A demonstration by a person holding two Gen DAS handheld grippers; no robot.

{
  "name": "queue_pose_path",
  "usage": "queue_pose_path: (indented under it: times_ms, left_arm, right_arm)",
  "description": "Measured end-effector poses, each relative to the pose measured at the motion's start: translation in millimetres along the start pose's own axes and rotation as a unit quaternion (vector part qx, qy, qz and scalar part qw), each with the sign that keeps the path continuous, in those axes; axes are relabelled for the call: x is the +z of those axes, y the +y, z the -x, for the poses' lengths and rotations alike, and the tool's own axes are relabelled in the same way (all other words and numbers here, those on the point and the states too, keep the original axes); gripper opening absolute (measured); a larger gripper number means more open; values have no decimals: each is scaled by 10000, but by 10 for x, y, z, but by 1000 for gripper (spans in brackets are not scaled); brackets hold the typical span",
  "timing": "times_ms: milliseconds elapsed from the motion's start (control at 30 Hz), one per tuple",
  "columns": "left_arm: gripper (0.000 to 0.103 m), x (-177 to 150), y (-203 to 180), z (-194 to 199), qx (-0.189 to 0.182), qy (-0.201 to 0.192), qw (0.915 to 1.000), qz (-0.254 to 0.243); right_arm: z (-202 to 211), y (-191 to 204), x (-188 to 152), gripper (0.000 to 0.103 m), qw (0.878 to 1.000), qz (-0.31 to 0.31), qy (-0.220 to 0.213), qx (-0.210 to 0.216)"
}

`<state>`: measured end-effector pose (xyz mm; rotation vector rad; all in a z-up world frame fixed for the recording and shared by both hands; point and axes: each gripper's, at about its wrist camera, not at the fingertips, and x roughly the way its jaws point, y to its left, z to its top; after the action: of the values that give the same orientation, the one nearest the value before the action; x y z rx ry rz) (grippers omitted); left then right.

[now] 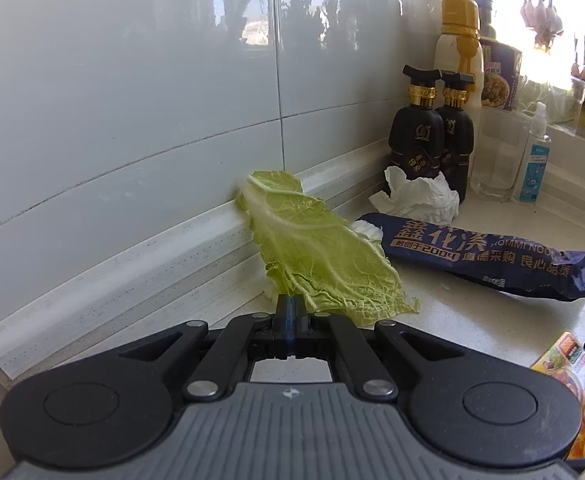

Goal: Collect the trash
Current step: 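Lift the cabbage leaf off the counter with the left tool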

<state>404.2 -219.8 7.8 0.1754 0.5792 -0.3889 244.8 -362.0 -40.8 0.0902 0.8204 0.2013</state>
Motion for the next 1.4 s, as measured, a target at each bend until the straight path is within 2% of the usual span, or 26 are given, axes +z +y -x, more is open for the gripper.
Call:
queue_pose_path:
  times_ms: [33, 67, 100, 167, 300, 433, 567, 633, 667, 767, 800, 833, 900, 1033, 1100, 1200, 1267, 1400]
  left_arm:
    - [5, 17, 30, 0, -126, 11, 9998, 125]
    - [14, 33, 66, 3, -220, -32, 9993, 315]
    - [31, 43, 100, 12, -270, -107, 9984, 490]
    - [49, 84, 113, -8, -279, -249, 9968, 706]
    - [60, 211, 37, -208, -241, -192, 9959, 846]
    - [69, 303, -49, -399, -139, -30, 9939, 1094]
    - [68, 366, -136, -577, 334, 201, 9923, 1172]
    - [63, 375, -146, -662, 575, 441, 9893, 1270]
    - [57, 373, -147, -703, 622, 576, 9874, 1333]
    - [53, 357, -156, -726, 696, 628, 9864, 1351]
    - [46, 354, -172, -714, 685, 610, 9873, 1294]
    - [44, 349, -205, -695, 696, 582, 9887, 1195]
    - [20, 330, -255, -655, 905, 555, 9906, 868]
    - [11, 233, -230, -521, 717, 432, 9955, 444]
    - [8, 177, -199, -395, 633, 411, 9963, 421]
    - [7, 132, -119, -149, 501, 450, 9964, 509]
    - [7, 110, -78, 31, 379, 450, 9970, 505]
    - [7, 59, -2, 362, 387, 343, 9981, 334]
  right_arm:
    - [16, -31, 7, 103, 10000, -67, -31, -47]
    - [37, -68, 17, 103, 9998, -162, -60, -101]
    - [59, -100, 25, 103, 9995, -253, -85, -143]
    - [111, -175, 42, 103, 9988, -403, -148, -244]
    - [161, -204, 48, 103, 9976, -384, -163, -555]
    - [130, -247, 56, 103, 9969, -488, -123, -602]
    - [94, -235, 77, 103, 9971, -494, -106, -568]
    - [77, -221, 94, 103, 9974, -490, -113, -515]
    - [67, -216, 100, 103, 9975, -483, -108, -506]
    - [36, -202, 117, 103, 9976, -494, -71, -478]
    - [30, -194, 118, 103, 9977, -496, -54, -453]
    - [26, -186, 121, 103, 9979, -493, -44, -427]
    - [27, -169, 125, 103, 9983, -456, -32, -352]
    - [24, -65, 106, 103, 9995, -163, 22, -282]
    - [2, -51, 86, 103, 9995, -83, 108, -283]
    - [7, -102, 82, 103, 9990, -284, 166, -298]
    - [10, -83, 105, 103, 9979, -359, 258, -465]
    - [9, 31, 146, 103, 9974, -209, 506, -473]
